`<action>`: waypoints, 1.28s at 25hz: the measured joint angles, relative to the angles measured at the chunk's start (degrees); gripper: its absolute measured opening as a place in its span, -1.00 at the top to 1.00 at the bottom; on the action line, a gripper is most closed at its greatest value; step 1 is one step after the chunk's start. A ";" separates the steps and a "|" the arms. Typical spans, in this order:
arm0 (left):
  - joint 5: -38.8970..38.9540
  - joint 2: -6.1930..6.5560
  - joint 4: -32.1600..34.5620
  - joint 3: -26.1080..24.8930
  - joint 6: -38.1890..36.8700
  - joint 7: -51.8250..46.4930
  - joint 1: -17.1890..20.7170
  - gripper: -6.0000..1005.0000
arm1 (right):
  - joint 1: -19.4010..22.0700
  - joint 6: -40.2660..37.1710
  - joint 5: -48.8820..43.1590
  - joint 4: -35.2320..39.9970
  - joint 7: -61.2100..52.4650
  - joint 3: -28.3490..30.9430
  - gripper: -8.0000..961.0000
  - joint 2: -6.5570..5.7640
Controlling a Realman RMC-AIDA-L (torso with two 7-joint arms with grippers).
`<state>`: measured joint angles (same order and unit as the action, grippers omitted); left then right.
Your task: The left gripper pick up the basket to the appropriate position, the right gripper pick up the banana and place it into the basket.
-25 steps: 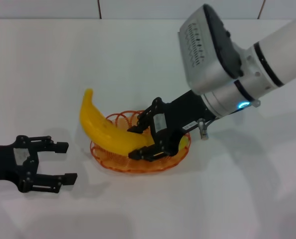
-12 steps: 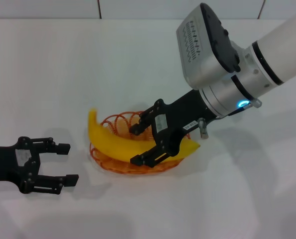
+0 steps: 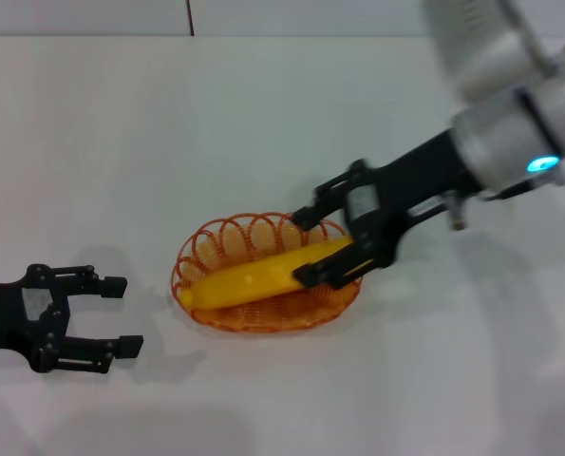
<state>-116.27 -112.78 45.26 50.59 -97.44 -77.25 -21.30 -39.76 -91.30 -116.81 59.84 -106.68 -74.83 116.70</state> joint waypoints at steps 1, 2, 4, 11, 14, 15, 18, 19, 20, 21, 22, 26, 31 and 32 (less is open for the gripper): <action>0.00 0.01 0.00 -0.03 -0.01 0.00 0.02 -0.69 | 0.57 -1.97 -0.41 0.21 0.50 2.66 -0.55 -0.06; 0.00 0.01 0.00 -0.03 -0.03 0.00 0.03 -0.69 | 1.19 -3.46 -0.69 0.47 1.17 5.25 -0.54 -0.07; 0.00 0.02 0.00 0.13 -0.03 0.00 0.04 -0.69 | 3.68 -8.32 -1.27 0.96 3.92 13.98 -0.55 -0.27; -0.19 0.03 0.00 0.07 -0.03 0.00 0.08 -0.69 | 9.42 -13.65 -1.35 0.71 12.46 28.92 -0.55 -0.56; -0.60 0.03 0.00 -0.16 -0.03 0.00 0.12 -0.69 | 12.74 -14.15 -1.34 -1.10 20.09 33.38 -0.55 -0.48; -0.61 0.03 0.00 -0.16 -0.02 0.00 0.15 -0.69 | 13.61 -13.90 -1.34 -2.89 23.40 34.51 -0.55 -0.39; -0.62 0.03 0.00 -0.10 -0.03 0.31 0.28 -0.69 | 14.79 -12.56 -1.37 -11.11 34.83 38.30 -0.55 -0.43; -0.62 0.03 0.00 -0.06 -0.02 0.58 0.33 -0.69 | 14.98 -11.94 -1.38 -14.43 38.99 39.80 -0.55 -0.47; -0.62 0.03 0.00 0.00 -0.03 1.02 0.37 -0.69 | 15.12 -11.27 -1.40 -17.53 42.66 41.11 -0.55 -0.45; -0.62 0.03 0.00 -0.03 -0.02 1.59 0.45 -0.69 | 15.26 -10.51 -1.39 -20.38 47.11 42.53 -0.55 -0.45; -0.62 0.02 0.00 -0.11 -0.03 2.05 0.55 -0.69 | 15.42 -9.77 -1.39 -23.24 51.24 43.81 -0.55 -0.40; -0.43 -0.29 0.00 -0.46 -0.02 5.06 0.89 -0.69 | 15.82 -4.76 -1.52 -31.62 63.87 45.19 -0.54 -0.21; -0.58 -0.58 -0.07 -0.49 -0.02 7.01 0.89 -0.69 | 15.56 -0.64 -5.24 -35.75 68.32 44.35 -0.54 -0.19; -0.61 -0.59 -0.14 -0.49 -0.02 7.46 0.92 -0.69 | 15.47 -0.56 -5.73 -35.94 68.35 44.39 -0.54 -0.17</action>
<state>-116.88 -113.37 45.13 50.10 -97.47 -69.79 -20.39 -24.29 -91.86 -122.54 23.90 -38.34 -30.44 116.52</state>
